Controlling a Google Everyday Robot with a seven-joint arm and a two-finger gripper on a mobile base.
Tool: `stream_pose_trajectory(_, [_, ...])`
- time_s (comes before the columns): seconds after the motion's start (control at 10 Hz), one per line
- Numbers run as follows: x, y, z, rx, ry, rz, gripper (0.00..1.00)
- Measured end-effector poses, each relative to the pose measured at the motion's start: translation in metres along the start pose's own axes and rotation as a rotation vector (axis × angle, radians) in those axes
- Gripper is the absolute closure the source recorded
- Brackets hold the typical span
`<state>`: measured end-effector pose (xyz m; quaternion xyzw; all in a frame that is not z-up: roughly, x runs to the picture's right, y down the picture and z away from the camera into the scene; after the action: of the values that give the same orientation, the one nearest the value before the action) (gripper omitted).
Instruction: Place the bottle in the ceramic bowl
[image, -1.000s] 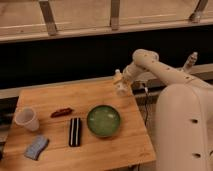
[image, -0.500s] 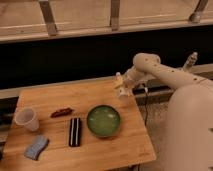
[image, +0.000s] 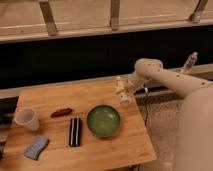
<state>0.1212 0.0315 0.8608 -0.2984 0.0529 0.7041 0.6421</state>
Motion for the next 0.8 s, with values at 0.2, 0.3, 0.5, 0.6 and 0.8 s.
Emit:
stream_pose_trajectory(0.2, [0.015, 0.008, -0.003, -0.028, 0.001, -0.024, 0.92])
stream_pose_trajectory(0.3, [0.023, 0.016, -0.007, -0.036, -0.003, -0.039, 0.92])
stream_pose_trajectory(0.5, [0.036, 0.024, -0.014, -0.04, -0.008, -0.061, 0.92])
stream_pose_trajectory(0.6, [0.045, 0.035, -0.015, -0.042, -0.004, -0.086, 0.92])
stream_pose_trajectory(0.8, [0.058, 0.054, -0.014, -0.048, 0.009, -0.123, 0.92])
